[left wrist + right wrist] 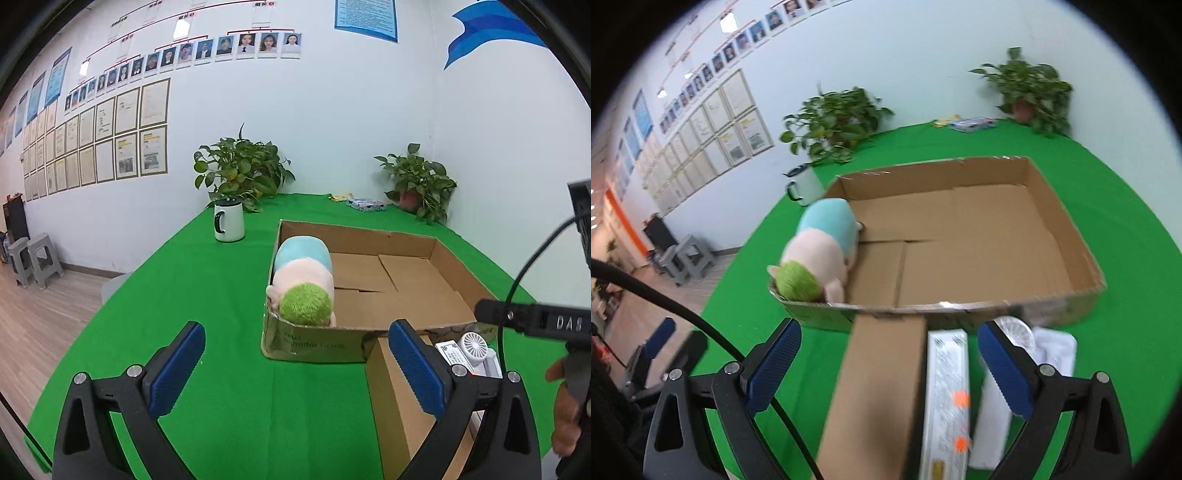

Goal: Organize objects
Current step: 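Lower the plush toy into the box and open the left gripper, then move the left gripper to the end of the long cardboard panel, then grasp the cardboard panel end with the left gripper and lift it upright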

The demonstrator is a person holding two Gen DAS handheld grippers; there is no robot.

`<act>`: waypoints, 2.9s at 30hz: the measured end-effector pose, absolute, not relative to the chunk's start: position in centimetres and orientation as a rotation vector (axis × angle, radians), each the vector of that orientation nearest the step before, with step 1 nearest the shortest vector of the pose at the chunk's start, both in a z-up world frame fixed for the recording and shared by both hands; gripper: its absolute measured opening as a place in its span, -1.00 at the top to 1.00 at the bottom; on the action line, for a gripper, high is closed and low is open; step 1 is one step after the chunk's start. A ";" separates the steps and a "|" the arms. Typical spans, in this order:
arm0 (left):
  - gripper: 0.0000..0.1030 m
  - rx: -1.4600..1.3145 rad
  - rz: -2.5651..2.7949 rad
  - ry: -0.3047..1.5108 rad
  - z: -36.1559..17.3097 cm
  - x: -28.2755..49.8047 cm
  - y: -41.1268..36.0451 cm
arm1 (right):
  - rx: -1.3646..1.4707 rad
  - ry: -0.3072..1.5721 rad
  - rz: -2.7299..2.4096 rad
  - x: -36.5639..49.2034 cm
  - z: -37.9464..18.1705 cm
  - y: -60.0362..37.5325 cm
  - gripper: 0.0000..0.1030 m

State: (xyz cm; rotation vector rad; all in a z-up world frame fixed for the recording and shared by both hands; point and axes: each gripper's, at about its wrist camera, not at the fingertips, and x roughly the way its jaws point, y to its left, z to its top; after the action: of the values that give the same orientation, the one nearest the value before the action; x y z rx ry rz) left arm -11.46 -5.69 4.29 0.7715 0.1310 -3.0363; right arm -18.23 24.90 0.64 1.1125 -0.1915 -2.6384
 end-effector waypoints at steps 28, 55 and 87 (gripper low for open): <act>-0.05 0.907 -3.029 0.140 3.9 -5.8 -1.4 | 1.022 -0.092 -2.647 -11.4 -0.9 25.1 -0.67; -0.98 1.336 -3.103 0.364 -1.2 -7.9 0.0 | 1.202 -0.106 -2.385 -4.4 -6.7 22.5 -0.80; -0.73 2.099 -2.894 0.980 -11.7 -11.7 1.7 | 1.316 0.033 -2.420 -3.9 -9.0 20.7 -0.75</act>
State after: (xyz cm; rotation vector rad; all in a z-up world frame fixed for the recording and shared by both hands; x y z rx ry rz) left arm -11.75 1.66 -11.71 2.0986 0.9802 -2.8942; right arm -3.85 20.71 -9.02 1.3158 0.0326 -2.4205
